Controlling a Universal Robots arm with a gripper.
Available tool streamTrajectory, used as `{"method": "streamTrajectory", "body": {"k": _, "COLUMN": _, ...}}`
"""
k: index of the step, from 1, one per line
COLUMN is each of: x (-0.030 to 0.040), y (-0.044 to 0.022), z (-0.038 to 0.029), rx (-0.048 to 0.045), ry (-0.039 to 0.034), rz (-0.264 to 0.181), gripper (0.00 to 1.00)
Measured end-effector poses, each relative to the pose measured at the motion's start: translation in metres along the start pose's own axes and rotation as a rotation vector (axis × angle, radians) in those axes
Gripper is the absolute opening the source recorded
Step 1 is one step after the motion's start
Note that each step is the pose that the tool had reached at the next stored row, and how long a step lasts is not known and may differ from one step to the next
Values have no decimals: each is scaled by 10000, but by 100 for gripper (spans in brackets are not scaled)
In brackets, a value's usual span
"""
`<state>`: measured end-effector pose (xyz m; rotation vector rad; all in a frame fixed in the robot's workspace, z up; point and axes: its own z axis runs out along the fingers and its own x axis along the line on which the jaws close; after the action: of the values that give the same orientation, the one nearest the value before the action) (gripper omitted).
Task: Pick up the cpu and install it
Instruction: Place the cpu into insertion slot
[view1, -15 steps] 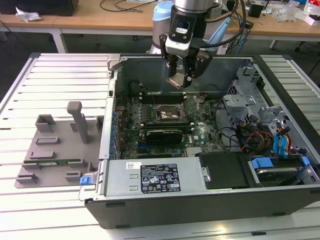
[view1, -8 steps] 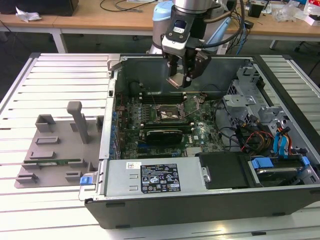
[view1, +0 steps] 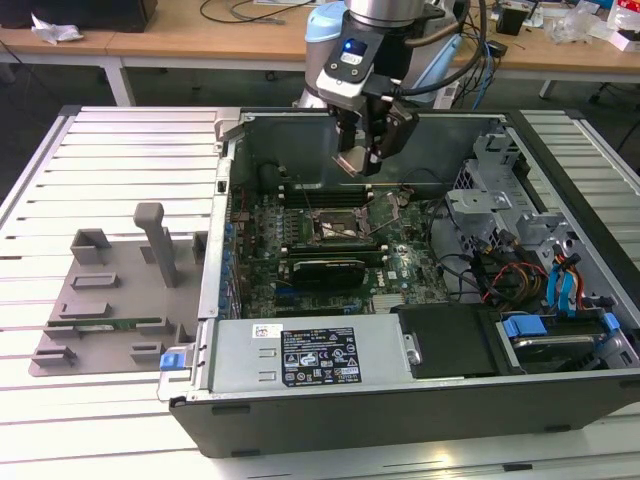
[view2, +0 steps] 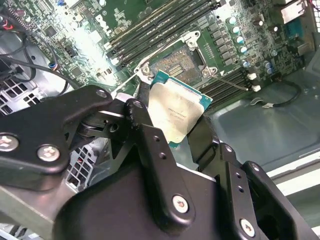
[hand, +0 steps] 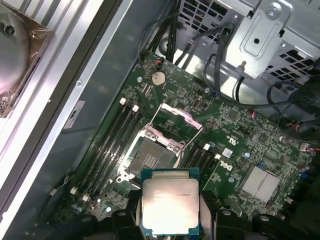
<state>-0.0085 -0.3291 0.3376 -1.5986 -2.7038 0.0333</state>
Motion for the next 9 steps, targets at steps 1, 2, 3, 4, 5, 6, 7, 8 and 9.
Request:
{"method": "streamTrajectory", "body": {"k": 1, "x": 0, "y": 0, "z": 0, "rx": 1, "ry": 2, "rz": 97, "gripper": 55}}
{"method": "streamTrajectory", "body": {"k": 2, "x": 0, "y": 0, "z": 0, "rx": 2, "ry": 5, "rz": 243, "gripper": 55}}
{"method": "streamTrajectory", "body": {"k": 3, "x": 0, "y": 0, "z": 0, "rx": 3, "ry": 7, "rz": 339, "gripper": 55}}
{"method": "streamTrajectory", "body": {"k": 4, "x": 0, "y": 0, "z": 0, "rx": 6, "ry": 10, "rz": 515, "gripper": 55}}
{"method": "streamTrajectory", "body": {"k": 5, "x": 0, "y": 0, "z": 0, "rx": 6, "ry": 13, "rz": 642, "gripper": 55}}
{"method": "streamTrajectory", "body": {"k": 6, "x": 0, "y": 0, "z": 0, "rx": 8, "ry": 15, "rz": 798, "gripper": 55}}
{"method": "streamTrajectory", "body": {"k": 7, "x": 0, "y": 0, "z": 0, "rx": 10, "ry": 17, "rz": 924, "gripper": 55}}
{"method": "streamTrajectory", "body": {"k": 8, "x": 0, "y": 0, "z": 0, "rx": 11, "ry": 19, "rz": 1040, "gripper": 55}}
{"method": "streamTrajectory", "body": {"k": 9, "x": 0, "y": 0, "z": 0, "rx": 12, "ry": 21, "rz": 1147, "gripper": 55}}
